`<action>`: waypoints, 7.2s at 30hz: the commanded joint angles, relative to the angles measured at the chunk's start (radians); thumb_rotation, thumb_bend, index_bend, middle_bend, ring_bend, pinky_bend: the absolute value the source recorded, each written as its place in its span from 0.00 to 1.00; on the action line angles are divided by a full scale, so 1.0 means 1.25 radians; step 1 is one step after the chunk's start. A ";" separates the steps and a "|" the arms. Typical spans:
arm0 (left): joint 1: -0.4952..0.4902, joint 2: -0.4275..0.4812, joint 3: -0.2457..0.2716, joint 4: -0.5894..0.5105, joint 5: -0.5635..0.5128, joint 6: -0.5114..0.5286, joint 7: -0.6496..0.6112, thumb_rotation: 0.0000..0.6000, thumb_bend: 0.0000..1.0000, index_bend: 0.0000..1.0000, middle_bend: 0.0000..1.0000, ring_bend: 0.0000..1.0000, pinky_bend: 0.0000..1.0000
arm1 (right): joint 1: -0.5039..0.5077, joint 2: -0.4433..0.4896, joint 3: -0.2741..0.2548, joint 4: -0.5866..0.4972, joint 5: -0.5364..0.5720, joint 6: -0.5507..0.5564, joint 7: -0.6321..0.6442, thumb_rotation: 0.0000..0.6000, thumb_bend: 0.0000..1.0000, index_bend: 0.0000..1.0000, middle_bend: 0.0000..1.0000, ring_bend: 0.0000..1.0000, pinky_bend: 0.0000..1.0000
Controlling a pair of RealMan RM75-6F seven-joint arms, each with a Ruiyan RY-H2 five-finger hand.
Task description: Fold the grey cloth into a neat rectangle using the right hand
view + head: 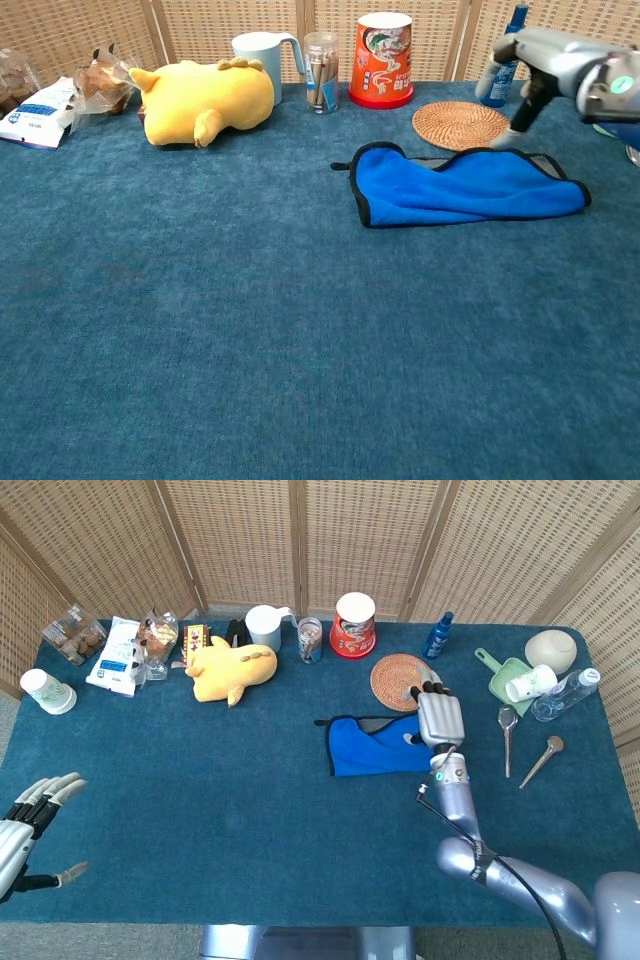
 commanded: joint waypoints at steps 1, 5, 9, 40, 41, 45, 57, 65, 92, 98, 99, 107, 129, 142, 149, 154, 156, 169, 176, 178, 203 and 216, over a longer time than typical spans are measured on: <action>0.000 -0.001 0.001 -0.001 0.003 -0.001 0.003 1.00 0.24 0.07 0.00 0.00 0.06 | -0.015 0.024 -0.025 -0.011 -0.016 -0.006 0.007 1.00 0.09 0.39 0.00 0.00 0.27; -0.001 -0.003 0.003 -0.002 0.003 -0.004 0.009 1.00 0.24 0.07 0.00 0.00 0.06 | -0.028 0.046 -0.049 0.008 -0.026 -0.011 0.013 1.00 0.09 0.43 0.00 0.00 0.27; -0.002 -0.004 0.003 -0.003 0.002 -0.006 0.013 1.00 0.24 0.07 0.00 0.00 0.06 | -0.034 0.056 -0.056 0.023 -0.012 -0.018 0.020 1.00 0.10 0.43 0.00 0.00 0.27; -0.005 -0.010 -0.006 -0.004 -0.026 -0.011 0.022 1.00 0.24 0.07 0.00 0.00 0.06 | 0.066 -0.078 -0.008 0.211 0.131 -0.068 0.037 1.00 0.13 0.36 0.00 0.00 0.27; -0.005 -0.009 -0.006 -0.004 -0.026 -0.011 0.021 1.00 0.24 0.07 0.00 0.00 0.06 | 0.069 -0.084 -0.008 0.217 0.132 -0.069 0.038 1.00 0.13 0.36 0.00 0.00 0.27; -0.005 -0.009 -0.007 -0.003 -0.029 -0.011 0.017 1.00 0.24 0.07 0.00 0.00 0.06 | 0.082 -0.113 -0.007 0.253 0.137 -0.081 0.040 1.00 0.13 0.37 0.00 0.00 0.27; -0.009 -0.010 -0.012 -0.001 -0.043 -0.018 0.014 1.00 0.24 0.07 0.00 0.00 0.06 | 0.104 -0.161 -0.003 0.336 0.126 -0.107 0.059 1.00 0.15 0.48 0.00 0.00 0.27; -0.010 -0.011 -0.013 -0.001 -0.047 -0.023 0.017 1.00 0.24 0.07 0.00 0.00 0.06 | 0.107 -0.172 0.000 0.362 0.109 -0.115 0.075 1.00 0.27 0.51 0.00 0.00 0.27; -0.006 -0.007 -0.014 0.000 -0.045 -0.014 0.008 1.00 0.24 0.07 0.00 0.00 0.06 | 0.112 -0.135 -0.027 0.323 0.112 -0.180 0.012 1.00 0.56 0.28 0.00 0.00 0.24; -0.006 -0.007 -0.014 0.000 -0.044 -0.015 0.008 1.00 0.24 0.07 0.00 0.00 0.06 | 0.111 -0.128 -0.029 0.312 0.113 -0.179 0.018 1.00 0.45 0.32 0.00 0.00 0.24; -0.006 -0.007 -0.014 0.000 -0.044 -0.015 0.009 1.00 0.24 0.07 0.00 0.00 0.06 | 0.111 -0.127 -0.029 0.312 0.113 -0.178 0.020 1.00 0.45 0.32 0.00 0.00 0.24; -0.005 -0.006 -0.015 -0.001 -0.044 -0.014 0.009 1.00 0.24 0.07 0.00 0.00 0.06 | 0.111 -0.132 -0.034 0.319 0.101 -0.171 0.035 1.00 0.45 0.38 0.00 0.00 0.24; -0.003 -0.004 -0.015 -0.001 -0.041 -0.008 0.005 1.00 0.24 0.07 0.00 0.00 0.06 | 0.106 -0.125 -0.051 0.312 0.075 -0.183 0.058 1.00 0.41 0.34 0.00 0.00 0.19; -0.001 -0.004 -0.015 -0.001 -0.039 -0.005 0.005 1.00 0.24 0.07 0.00 0.00 0.06 | 0.106 -0.134 -0.054 0.325 0.062 -0.184 0.074 1.00 0.41 0.49 0.00 0.00 0.19; -0.001 -0.003 -0.016 -0.001 -0.040 -0.004 0.002 1.00 0.24 0.07 0.00 0.00 0.06 | 0.105 -0.140 -0.052 0.332 0.054 -0.175 0.085 1.00 0.40 0.57 0.00 0.00 0.19; -0.001 -0.003 -0.015 -0.001 -0.038 -0.004 0.003 1.00 0.24 0.07 0.00 0.00 0.06 | 0.105 -0.147 -0.045 0.345 0.045 -0.162 0.100 1.00 0.37 0.63 0.00 0.00 0.19; -0.001 -0.003 -0.015 -0.001 -0.039 -0.005 0.003 1.00 0.24 0.07 0.00 0.00 0.06 | 0.105 -0.151 -0.042 0.353 0.042 -0.157 0.106 1.00 0.37 0.63 0.00 0.00 0.19; -0.002 -0.005 -0.015 -0.003 -0.039 -0.007 0.007 1.00 0.24 0.07 0.00 0.00 0.06 | 0.104 -0.169 -0.013 0.397 0.027 -0.125 0.135 1.00 0.35 0.66 0.00 0.00 0.20; -0.001 -0.004 -0.015 -0.004 -0.038 -0.005 0.009 1.00 0.24 0.07 0.00 0.00 0.06 | 0.103 -0.174 -0.006 0.408 0.033 -0.121 0.122 1.00 0.37 0.67 0.00 0.00 0.20; -0.001 -0.004 -0.015 -0.004 -0.038 -0.005 0.009 1.00 0.24 0.07 0.00 0.00 0.06 | 0.102 -0.175 -0.004 0.409 0.039 -0.123 0.119 1.00 0.38 0.61 0.00 0.00 0.20; 0.001 -0.003 -0.014 -0.002 -0.033 0.000 0.005 1.00 0.24 0.07 0.00 0.00 0.06 | 0.087 -0.166 0.005 0.364 0.013 -0.088 0.122 1.00 0.13 0.00 0.00 0.00 0.20; 0.002 -0.001 -0.011 0.000 -0.023 0.004 -0.003 1.00 0.24 0.07 0.00 0.00 0.06 | 0.026 -0.095 -0.026 0.232 -0.059 -0.040 0.174 1.00 0.23 0.00 0.00 0.00 0.21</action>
